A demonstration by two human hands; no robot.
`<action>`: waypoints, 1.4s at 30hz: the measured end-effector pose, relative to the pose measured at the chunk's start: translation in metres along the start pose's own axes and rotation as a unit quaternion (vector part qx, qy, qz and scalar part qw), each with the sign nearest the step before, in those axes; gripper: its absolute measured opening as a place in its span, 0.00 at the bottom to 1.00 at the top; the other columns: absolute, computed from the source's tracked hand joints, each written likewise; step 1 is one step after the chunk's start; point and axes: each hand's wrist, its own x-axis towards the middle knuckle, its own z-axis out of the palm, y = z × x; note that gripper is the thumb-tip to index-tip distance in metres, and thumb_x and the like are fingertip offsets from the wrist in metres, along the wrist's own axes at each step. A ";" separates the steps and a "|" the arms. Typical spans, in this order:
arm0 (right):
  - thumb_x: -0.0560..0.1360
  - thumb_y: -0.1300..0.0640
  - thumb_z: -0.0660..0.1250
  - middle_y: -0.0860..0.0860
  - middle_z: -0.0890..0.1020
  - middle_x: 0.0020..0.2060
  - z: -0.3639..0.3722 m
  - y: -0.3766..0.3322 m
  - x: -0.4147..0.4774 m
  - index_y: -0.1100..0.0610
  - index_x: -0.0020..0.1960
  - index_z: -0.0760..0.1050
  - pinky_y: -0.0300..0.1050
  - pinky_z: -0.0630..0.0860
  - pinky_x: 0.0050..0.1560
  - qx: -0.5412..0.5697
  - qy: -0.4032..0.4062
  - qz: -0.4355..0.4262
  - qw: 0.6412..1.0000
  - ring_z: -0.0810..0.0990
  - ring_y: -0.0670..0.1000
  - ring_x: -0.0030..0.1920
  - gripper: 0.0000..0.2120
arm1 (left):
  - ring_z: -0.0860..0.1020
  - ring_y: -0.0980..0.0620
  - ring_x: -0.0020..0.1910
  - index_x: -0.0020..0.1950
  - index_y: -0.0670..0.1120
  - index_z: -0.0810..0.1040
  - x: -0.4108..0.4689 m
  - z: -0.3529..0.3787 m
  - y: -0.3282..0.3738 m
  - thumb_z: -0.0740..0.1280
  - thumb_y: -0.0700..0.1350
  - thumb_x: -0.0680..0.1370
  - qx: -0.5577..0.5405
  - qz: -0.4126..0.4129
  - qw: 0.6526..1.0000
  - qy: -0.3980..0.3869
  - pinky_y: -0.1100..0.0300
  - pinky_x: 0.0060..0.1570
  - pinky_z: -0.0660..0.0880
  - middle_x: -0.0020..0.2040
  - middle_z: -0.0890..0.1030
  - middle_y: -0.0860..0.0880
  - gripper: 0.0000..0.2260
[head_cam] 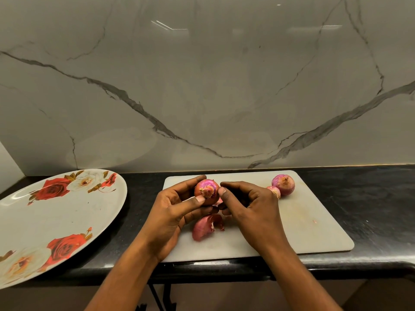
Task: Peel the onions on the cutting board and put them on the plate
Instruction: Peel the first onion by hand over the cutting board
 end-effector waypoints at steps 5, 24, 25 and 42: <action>0.77 0.52 0.75 0.43 0.89 0.50 0.000 -0.002 0.000 0.48 0.62 0.85 0.48 0.86 0.52 0.027 -0.025 -0.006 0.999 0.88 0.44 0.50 0.13 | 0.83 0.41 0.64 0.72 0.43 0.79 -0.001 -0.002 0.000 0.71 0.36 0.74 0.012 0.007 1.000 -0.017 0.51 0.58 0.84 0.66 0.84 0.43 0.24; 0.79 0.62 0.73 0.42 0.89 0.43 -0.004 -0.007 -0.002 0.43 0.53 0.85 0.40 0.85 0.48 0.058 -0.017 -0.023 0.998 0.89 0.45 0.44 0.13 | 0.82 0.36 0.65 0.72 0.43 0.79 0.003 -0.006 -0.004 0.70 0.36 0.78 0.011 -0.003 1.000 -0.018 0.47 0.62 0.82 0.68 0.82 0.39 0.21; 0.79 0.62 0.73 0.42 0.89 0.43 -0.004 -0.007 -0.002 0.43 0.52 0.85 0.39 0.85 0.47 0.060 -0.015 -0.024 0.998 0.89 0.45 0.44 0.13 | 0.82 0.36 0.65 0.72 0.44 0.79 0.003 -0.006 -0.004 0.70 0.36 0.78 0.009 -0.004 1.000 -0.013 0.48 0.61 0.82 0.68 0.82 0.40 0.22; 0.78 0.60 0.74 0.40 0.89 0.44 -0.003 -0.005 -0.002 0.45 0.53 0.87 0.38 0.84 0.50 0.030 -0.011 -0.019 0.999 0.88 0.41 0.47 0.11 | 0.84 0.42 0.63 0.72 0.47 0.79 0.002 -0.001 -0.003 0.70 0.37 0.76 0.021 0.011 1.000 0.007 0.52 0.58 0.83 0.65 0.84 0.45 0.23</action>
